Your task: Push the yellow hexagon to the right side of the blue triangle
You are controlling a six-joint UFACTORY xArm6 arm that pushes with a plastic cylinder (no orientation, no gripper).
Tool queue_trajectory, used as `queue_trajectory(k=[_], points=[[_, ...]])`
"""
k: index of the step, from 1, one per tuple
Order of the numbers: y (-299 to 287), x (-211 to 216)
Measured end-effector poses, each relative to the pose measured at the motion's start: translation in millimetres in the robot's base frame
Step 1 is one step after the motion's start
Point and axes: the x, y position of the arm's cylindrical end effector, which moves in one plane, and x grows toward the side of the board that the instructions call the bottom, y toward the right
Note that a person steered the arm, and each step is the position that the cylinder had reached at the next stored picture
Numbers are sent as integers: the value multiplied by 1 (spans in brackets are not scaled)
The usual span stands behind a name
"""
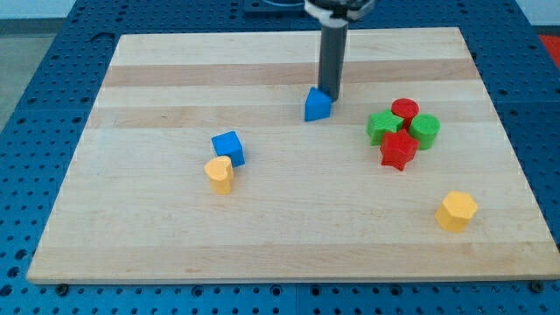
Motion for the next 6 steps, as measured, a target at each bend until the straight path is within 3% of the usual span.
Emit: queue_trajectory(k=[2,3,5,6], points=[[-58,92],[-26,116],[30,236],[93,249]])
